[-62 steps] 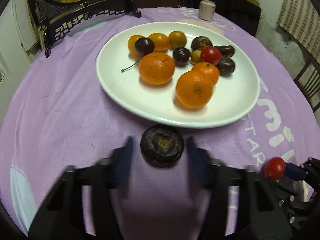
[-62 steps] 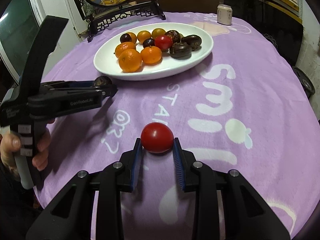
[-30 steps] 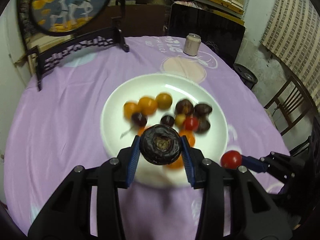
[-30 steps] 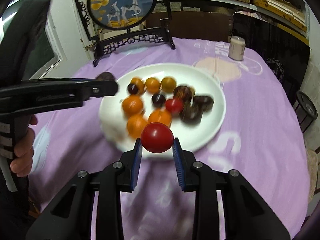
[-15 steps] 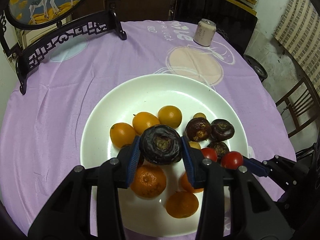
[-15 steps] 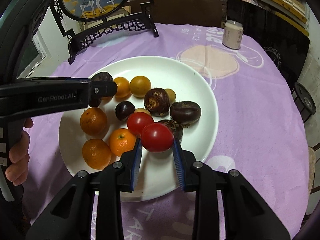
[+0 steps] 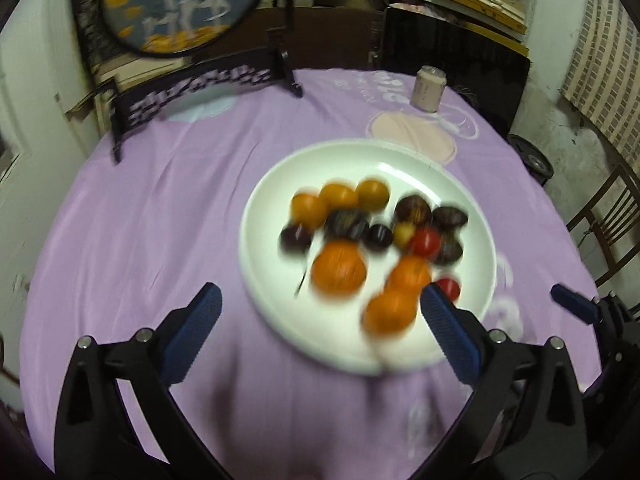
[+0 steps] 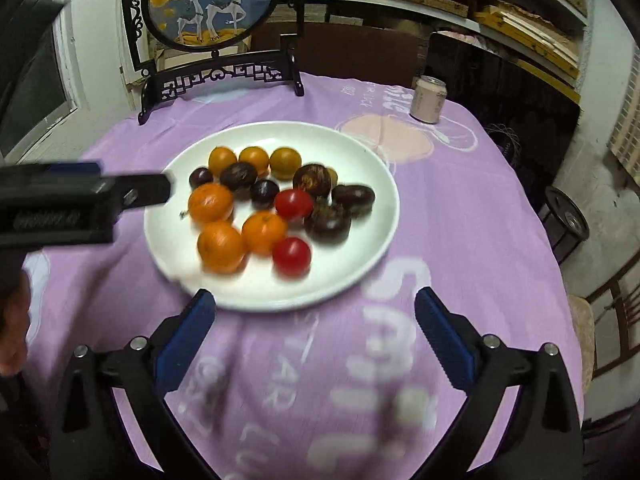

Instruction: Organize fruits

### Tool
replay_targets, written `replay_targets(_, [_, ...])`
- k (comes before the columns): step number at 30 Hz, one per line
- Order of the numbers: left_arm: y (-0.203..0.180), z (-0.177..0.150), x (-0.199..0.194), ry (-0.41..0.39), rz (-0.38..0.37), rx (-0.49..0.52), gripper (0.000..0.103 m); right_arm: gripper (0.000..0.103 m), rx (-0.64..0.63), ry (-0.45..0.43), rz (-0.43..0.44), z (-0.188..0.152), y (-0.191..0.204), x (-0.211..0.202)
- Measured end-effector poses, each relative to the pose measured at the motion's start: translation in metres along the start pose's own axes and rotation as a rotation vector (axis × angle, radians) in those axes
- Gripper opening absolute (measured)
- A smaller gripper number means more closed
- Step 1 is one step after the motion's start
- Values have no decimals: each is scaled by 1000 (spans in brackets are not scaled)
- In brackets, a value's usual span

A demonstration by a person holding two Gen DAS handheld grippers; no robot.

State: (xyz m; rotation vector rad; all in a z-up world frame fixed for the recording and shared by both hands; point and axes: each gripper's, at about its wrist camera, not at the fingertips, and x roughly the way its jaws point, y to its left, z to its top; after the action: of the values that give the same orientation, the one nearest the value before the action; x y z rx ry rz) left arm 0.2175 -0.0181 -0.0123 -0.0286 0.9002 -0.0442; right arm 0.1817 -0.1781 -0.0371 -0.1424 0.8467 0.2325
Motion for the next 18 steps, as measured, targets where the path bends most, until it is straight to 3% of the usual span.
replay_targets(7, [20,-48,-32,-31,51,-48,101,101,27,7,-22,-15,8,-18])
replay_targets(18, [33,-61,-54,-57,48,-73,101,101,18,-20,-33,-17,19,-38])
